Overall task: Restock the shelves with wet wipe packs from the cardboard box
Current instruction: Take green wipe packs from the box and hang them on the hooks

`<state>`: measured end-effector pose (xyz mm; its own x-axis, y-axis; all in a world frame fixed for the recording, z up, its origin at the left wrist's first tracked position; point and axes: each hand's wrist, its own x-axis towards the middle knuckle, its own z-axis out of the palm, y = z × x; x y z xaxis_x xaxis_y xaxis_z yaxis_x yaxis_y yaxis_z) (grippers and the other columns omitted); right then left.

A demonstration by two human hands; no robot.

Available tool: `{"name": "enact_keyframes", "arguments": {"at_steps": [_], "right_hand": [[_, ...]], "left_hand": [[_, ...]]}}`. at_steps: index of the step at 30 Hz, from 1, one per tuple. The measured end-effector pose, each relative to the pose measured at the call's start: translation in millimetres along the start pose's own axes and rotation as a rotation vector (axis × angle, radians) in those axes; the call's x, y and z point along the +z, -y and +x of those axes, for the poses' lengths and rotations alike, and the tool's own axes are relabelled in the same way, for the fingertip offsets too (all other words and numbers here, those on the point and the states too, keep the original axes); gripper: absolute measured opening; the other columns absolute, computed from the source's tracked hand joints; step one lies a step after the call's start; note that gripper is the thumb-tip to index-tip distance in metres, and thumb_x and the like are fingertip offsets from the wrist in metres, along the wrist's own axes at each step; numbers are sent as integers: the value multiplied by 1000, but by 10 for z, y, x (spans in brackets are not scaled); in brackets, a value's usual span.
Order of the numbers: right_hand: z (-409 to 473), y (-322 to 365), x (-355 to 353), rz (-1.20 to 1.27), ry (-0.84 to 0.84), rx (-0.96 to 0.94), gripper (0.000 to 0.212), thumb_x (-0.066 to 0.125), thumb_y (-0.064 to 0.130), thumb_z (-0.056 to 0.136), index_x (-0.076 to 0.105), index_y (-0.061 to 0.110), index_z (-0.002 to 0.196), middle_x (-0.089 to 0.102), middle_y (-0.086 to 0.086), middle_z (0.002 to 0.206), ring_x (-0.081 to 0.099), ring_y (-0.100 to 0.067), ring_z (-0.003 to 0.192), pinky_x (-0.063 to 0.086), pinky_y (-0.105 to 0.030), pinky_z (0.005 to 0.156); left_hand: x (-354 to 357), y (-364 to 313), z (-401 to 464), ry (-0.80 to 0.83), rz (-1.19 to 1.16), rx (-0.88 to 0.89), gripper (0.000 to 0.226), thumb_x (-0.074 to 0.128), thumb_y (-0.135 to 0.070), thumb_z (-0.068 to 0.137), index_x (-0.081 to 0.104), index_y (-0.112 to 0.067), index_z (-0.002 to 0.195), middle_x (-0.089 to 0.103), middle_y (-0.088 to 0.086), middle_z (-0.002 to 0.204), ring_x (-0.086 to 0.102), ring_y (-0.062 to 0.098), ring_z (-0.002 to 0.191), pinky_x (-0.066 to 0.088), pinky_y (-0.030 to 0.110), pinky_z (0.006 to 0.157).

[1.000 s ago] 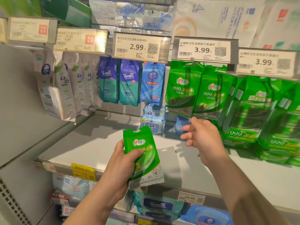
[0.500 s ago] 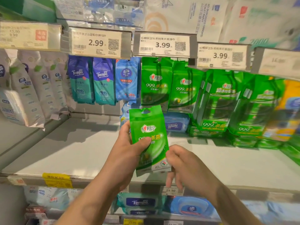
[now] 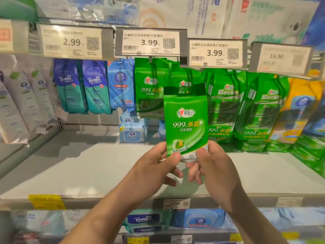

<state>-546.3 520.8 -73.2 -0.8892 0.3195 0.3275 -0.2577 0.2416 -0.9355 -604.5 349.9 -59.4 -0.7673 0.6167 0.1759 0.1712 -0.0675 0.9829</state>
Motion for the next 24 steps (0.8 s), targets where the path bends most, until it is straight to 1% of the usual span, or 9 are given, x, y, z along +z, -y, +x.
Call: {"name": "enact_keyframes", "arguments": {"at_steps": [3,6,9,13,16,18,19,21,24], "right_hand": [[19,51,-32,19,-12,-59,21,41,12,110,55,6,95,70,-12,73,62,-28,53,43,-35,48],[26,131,-54,63,-33,-126,20,43,14,110,55,4,97,70,-10,73,62,-25,52,43,-34,46],[69,223,-85,114,-28,-161,28,46,28,100,54,2,98,69,-15,75,62,-30,51,43,-34,44],[106,297,-117,164,-18,-167,28,46,30,95,55,4,95,68,-14,70,60,-30,48,44,-32,40],[111,285,-122,191,-43,-129,32,47,31,93,53,-1,94,67,-13,67,59,-29,45,43,-31,38],[119,255,-129,183,-62,-111,30,50,28,96,52,-2,95,67,-13,66,59,-29,45,42,-32,38],[124,236,-135,172,-70,-102,26,53,22,101,52,-2,94,67,-13,65,59,-29,44,42,-33,38],[132,198,-151,154,-79,-70,23,47,13,107,51,-4,93,65,-12,62,58,-28,44,40,-32,38],[135,153,-168,144,-81,-39,24,42,12,108,50,-6,94,65,-12,62,59,-28,44,39,-33,38]], "left_hand": [[24,-42,55,2,-27,66,22,57,-26,103,66,-20,121,71,11,109,65,18,81,54,37,72],[25,-108,88,25,-23,144,26,56,-30,97,68,-25,119,71,10,109,65,19,79,52,34,69],[22,-177,119,54,-18,186,28,55,-29,97,67,-25,122,71,8,109,63,19,77,49,32,66],[50,-249,173,58,-17,209,23,56,-28,98,69,-29,116,71,-4,94,59,17,70,47,28,61],[86,-242,218,40,-6,203,21,58,-21,103,67,-27,121,69,-7,84,57,16,65,44,29,59],[109,-214,246,14,-14,193,25,61,-22,100,65,-28,125,68,-3,83,56,16,62,43,29,58],[120,-196,258,0,-23,184,28,62,-25,97,64,-28,126,68,-1,84,56,15,61,43,29,57],[139,-152,271,-27,-43,157,29,64,-25,98,62,-28,127,69,1,84,56,15,60,43,28,56],[153,-63,275,-71,-48,122,25,59,-20,103,61,-24,128,72,2,88,57,16,63,44,27,57]]}}
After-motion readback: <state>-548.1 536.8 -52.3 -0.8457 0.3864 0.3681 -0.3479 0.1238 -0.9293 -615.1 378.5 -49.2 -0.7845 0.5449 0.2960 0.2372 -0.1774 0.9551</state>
